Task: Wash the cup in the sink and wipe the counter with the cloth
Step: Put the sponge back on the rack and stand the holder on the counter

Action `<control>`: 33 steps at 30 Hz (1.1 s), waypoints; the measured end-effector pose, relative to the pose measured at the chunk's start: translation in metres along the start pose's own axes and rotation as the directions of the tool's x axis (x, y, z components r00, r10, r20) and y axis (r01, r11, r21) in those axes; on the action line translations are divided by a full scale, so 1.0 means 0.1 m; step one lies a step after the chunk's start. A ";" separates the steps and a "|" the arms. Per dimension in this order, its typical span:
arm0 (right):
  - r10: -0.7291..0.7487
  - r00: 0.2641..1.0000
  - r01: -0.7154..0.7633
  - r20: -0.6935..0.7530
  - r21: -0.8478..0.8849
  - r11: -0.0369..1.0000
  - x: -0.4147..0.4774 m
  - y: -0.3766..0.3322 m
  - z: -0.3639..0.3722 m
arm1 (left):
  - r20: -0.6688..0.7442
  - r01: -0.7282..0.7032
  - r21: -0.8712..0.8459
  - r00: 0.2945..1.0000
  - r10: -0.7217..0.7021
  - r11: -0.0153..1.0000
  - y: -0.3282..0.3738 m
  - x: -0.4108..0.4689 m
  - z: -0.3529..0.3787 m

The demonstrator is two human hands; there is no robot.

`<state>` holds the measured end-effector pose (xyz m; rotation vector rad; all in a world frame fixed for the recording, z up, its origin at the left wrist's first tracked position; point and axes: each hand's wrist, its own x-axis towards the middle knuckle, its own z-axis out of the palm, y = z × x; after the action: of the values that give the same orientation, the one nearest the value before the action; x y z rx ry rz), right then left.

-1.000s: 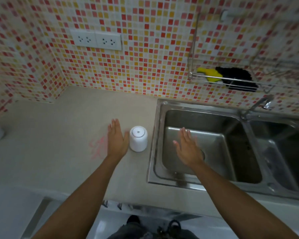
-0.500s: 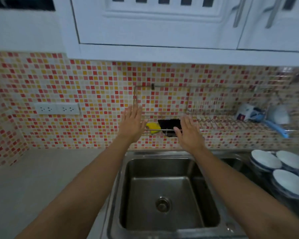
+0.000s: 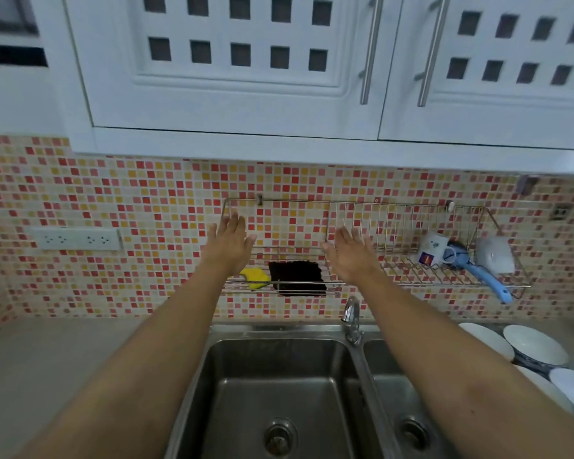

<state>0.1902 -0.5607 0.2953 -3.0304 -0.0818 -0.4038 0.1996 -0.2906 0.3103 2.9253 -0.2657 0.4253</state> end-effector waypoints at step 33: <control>-0.019 0.991 0.058 -0.134 0.290 0.955 -0.19 0.22 -0.07 | 0.011 0.012 0.007 1.000 -0.012 1.000 0.20 -0.23 0.09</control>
<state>0.1711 -0.5840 0.2956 -2.7065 -0.1763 -0.5387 0.1761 -0.3077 0.2983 2.9352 -0.2482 0.4088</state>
